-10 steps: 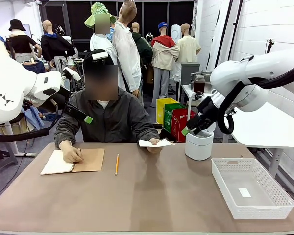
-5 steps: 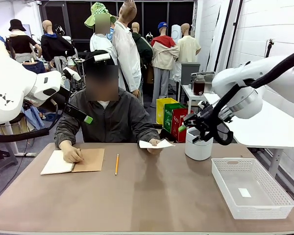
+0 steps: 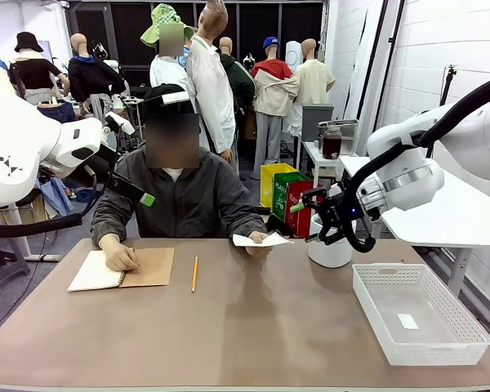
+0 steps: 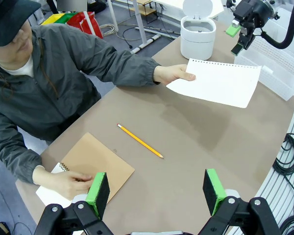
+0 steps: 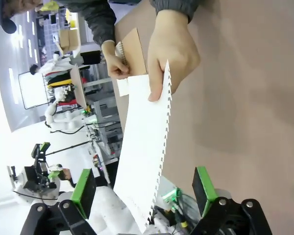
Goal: Sort the paper based on its condition.
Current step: If a person hands you a paper, place it in the Organizing basket , and if it's crumpled, put it in the Trash can.
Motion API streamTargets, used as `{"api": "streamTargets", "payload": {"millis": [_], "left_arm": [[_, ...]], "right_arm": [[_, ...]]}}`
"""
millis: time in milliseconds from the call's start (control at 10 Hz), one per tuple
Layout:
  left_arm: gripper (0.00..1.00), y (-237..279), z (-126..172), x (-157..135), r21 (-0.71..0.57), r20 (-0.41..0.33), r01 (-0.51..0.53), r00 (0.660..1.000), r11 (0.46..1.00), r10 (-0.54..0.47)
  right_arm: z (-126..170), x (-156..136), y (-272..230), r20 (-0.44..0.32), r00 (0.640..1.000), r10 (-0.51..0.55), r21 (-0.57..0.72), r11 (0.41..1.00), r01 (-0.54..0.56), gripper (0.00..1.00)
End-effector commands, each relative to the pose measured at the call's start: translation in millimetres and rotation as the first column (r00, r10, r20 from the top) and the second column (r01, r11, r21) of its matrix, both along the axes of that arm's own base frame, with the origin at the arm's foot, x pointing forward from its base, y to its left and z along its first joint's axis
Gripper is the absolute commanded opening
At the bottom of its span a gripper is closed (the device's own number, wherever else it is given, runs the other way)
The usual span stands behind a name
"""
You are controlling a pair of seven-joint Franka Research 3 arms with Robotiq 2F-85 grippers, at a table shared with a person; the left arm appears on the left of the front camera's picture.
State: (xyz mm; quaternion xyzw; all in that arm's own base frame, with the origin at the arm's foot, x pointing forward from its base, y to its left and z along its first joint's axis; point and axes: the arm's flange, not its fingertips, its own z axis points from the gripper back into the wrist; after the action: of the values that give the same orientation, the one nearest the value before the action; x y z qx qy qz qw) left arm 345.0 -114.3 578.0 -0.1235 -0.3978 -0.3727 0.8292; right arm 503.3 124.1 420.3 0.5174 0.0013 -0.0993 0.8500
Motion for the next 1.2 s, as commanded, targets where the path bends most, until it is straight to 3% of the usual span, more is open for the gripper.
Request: {"api": "streamTargets", "payload": {"millis": [0,600,800,1100], "left_arm": [[1.00,1,1,0,-0.002,-0.009,0.003,1.000,1.000,-0.003],[1.00,1,1,0,-0.002,-0.009,0.003,1.000,1.000,-0.003],[1.00,1,1,0,-0.002,-0.009,0.003,1.000,1.000,-0.003],[1.00,1,1,0,-0.002,-0.009,0.003,1.000,1.000,-0.003]], "right_arm": [[-7,-4,1,-0.042,0.999,0.014,0.034,0.999,-0.012,1.00],[-7,-3,-1,-0.026,1.000,0.018,0.012,1.000,-0.018,1.00],[-17,-2,1,-0.166,0.986,-0.013,0.055,0.998,0.023,1.00],[-27,-6,6,-0.292,0.956,-0.022,0.112,0.992,0.057,1.00]]}}
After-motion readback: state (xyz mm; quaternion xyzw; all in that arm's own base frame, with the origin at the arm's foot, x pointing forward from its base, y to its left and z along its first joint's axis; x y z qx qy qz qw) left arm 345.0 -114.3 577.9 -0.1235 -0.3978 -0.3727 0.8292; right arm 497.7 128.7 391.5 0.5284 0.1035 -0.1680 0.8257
